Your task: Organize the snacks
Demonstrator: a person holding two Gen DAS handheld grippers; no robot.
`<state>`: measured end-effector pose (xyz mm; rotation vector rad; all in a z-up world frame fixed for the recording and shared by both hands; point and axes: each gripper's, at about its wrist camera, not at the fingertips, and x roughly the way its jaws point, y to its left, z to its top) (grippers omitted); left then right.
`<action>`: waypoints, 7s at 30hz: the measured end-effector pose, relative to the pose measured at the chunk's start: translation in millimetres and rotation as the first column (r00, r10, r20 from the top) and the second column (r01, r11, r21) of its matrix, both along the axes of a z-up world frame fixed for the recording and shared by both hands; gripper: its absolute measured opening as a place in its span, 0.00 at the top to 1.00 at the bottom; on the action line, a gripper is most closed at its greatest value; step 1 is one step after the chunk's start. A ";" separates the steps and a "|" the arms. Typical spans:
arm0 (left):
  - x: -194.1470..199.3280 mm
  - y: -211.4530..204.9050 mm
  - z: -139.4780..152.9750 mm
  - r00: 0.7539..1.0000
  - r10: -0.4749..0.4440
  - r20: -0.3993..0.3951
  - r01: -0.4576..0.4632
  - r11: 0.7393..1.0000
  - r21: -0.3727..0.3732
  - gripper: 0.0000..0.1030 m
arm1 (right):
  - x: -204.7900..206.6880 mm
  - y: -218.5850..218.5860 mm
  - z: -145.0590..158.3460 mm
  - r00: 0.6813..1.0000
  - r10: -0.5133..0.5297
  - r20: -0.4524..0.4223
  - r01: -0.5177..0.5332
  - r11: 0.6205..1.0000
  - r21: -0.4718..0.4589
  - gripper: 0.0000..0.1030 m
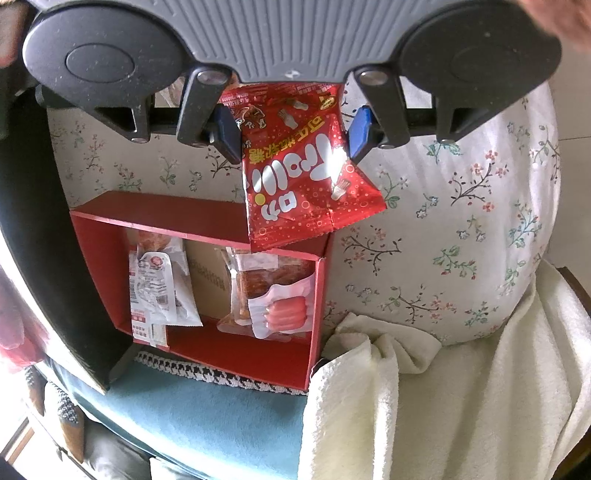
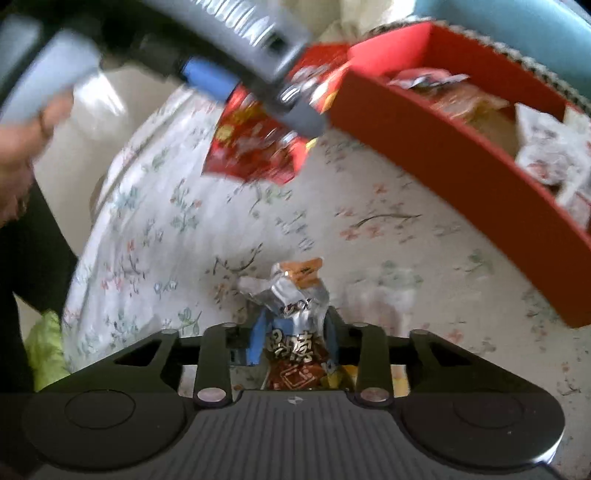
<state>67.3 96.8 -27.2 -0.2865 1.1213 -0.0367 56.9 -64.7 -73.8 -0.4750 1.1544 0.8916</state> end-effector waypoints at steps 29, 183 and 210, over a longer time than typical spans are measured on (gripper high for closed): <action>-1.4 4.4 4.7 1.000 0.015 0.018 -0.015 1.000 0.004 0.50 | 2.6 -3.1 27.3 0.995 0.011 0.102 -0.014 1.000 0.028 0.60; 45.6 -22.3 49.6 0.978 -0.005 0.208 -0.013 0.997 0.081 0.50 | 70.3 -94.0 111.7 0.837 -0.528 0.142 0.438 0.803 0.405 0.46; 107.5 -64.9 24.5 0.972 -0.082 0.220 0.019 0.962 0.274 0.37 | 152.4 -93.9 77.0 0.787 -0.575 0.221 0.520 0.813 0.263 0.32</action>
